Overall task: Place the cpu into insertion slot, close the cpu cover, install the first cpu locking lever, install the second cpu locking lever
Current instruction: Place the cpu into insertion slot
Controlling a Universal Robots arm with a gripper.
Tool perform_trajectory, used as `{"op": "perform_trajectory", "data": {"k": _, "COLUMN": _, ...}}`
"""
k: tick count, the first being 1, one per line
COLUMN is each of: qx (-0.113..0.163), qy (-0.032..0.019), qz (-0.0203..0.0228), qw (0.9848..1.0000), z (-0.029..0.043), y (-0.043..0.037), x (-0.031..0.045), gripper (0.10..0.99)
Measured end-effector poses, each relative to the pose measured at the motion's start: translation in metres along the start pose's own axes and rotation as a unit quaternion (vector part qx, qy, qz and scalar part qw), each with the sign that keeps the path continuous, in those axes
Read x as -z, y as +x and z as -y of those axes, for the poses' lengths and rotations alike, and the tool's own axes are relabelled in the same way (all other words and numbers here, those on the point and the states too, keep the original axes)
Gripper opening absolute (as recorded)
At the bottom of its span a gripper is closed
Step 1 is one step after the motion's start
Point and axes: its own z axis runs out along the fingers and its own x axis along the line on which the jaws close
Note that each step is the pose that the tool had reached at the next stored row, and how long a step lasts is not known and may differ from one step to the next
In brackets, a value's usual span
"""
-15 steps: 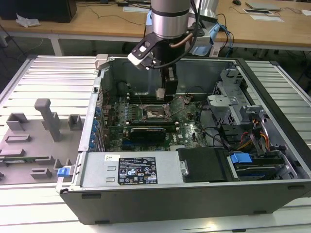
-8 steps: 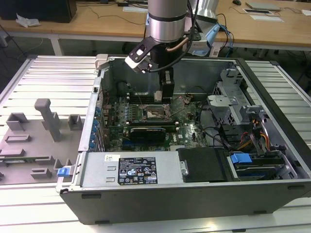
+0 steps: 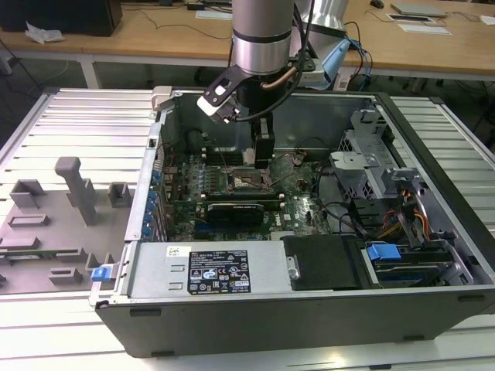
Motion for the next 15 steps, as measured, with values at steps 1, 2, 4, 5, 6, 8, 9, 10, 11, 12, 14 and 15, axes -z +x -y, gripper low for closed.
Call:
{"op": "perform_trajectory", "data": {"k": 1, "qx": 0.001, "qy": 0.0, "qz": -0.0001, "qw": 1.0, "z": 0.0001, "y": 0.0006, "x": -0.0015, "gripper": 0.541}}
{"op": "perform_trajectory", "data": {"k": 2, "qx": 0.001, "qy": 0.0, "qz": -0.0001, "qw": 1.0, "z": 0.0002, "y": 0.0008, "x": -0.0023, "gripper": 0.541}}
{"op": "perform_trajectory", "data": {"k": 4, "qx": 0.002, "qy": 0.0, "qz": -0.0001, "qw": 1.0, "z": 0.0005, "y": 0.0012, "x": -0.004, "gripper": 0.541}}
{"op": "perform_trajectory", "data": {"k": 5, "qx": 0.002, "qy": 0.0, "qz": -0.0002, "qw": 1.0, "z": 0.0006, "y": 0.0013, "x": -0.0046, "gripper": 0.541}}
{"op": "perform_trajectory", "data": {"k": 6, "qx": 0.002, "qy": 0.0, "qz": -0.0002, "qw": 1.0, "z": 0.0008, "y": 0.0017, "x": -0.0063, "gripper": 0.541}}
{"op": "perform_trajectory", "data": {"k": 8, "qx": 0.003, "qy": 0.0, "qz": -0.0003, "qw": 1.0, "z": 0.0013, "y": 0.0029, "x": -0.0107, "gripper": 0.541}}
{"op": "perform_trajectory", "data": {"k": 9, "qx": 0.005, "qy": 0.0001, "qz": -0.0004, "qw": 1.0, "z": 0.0017, "y": 0.0041, "x": -0.0149, "gripper": 0.541}}
{"op": "perform_trajectory", "data": {"k": 10, "qx": 0.007, "qy": 0.0001, "qz": -0.0006, "qw": 1.0, "z": 0.0022, "y": 0.0043, "x": -0.0175, "gripper": 0.541}}
{"op": "perform_trajectory", "data": {"k": 11, "qx": 0.009, "qy": 0.0002, "qz": -0.0008, "qw": 1.0, "z": 0.0034, "y": 0.0047, "x": -0.0226, "gripper": 0.541}}
{"op": "perform_trajectory", "data": {"k": 12, "qx": 0.01, "qy": 0.0002, "qz": -0.0008, "qw": 1.0, "z": 0.0039, "y": 0.0048, "x": -0.0244, "gripper": 0.541}}
{"op": "perform_trajectory", "data": {"k": 14, "qx": 0.011, "qy": 0.0002, "qz": -0.001, "qw": 0.9999, "z": 0.0058, "y": 0.0054, "x": -0.0288, "gripper": 0.541}}
{"op": "perform_trajectory", "data": {"k": 15, "qx": 0.012, "qy": 0.0002, "qz": -0.001, "qw": 0.9999, "z": 0.0068, "y": 0.0058, "x": -0.0304, "gripper": 0.541}}
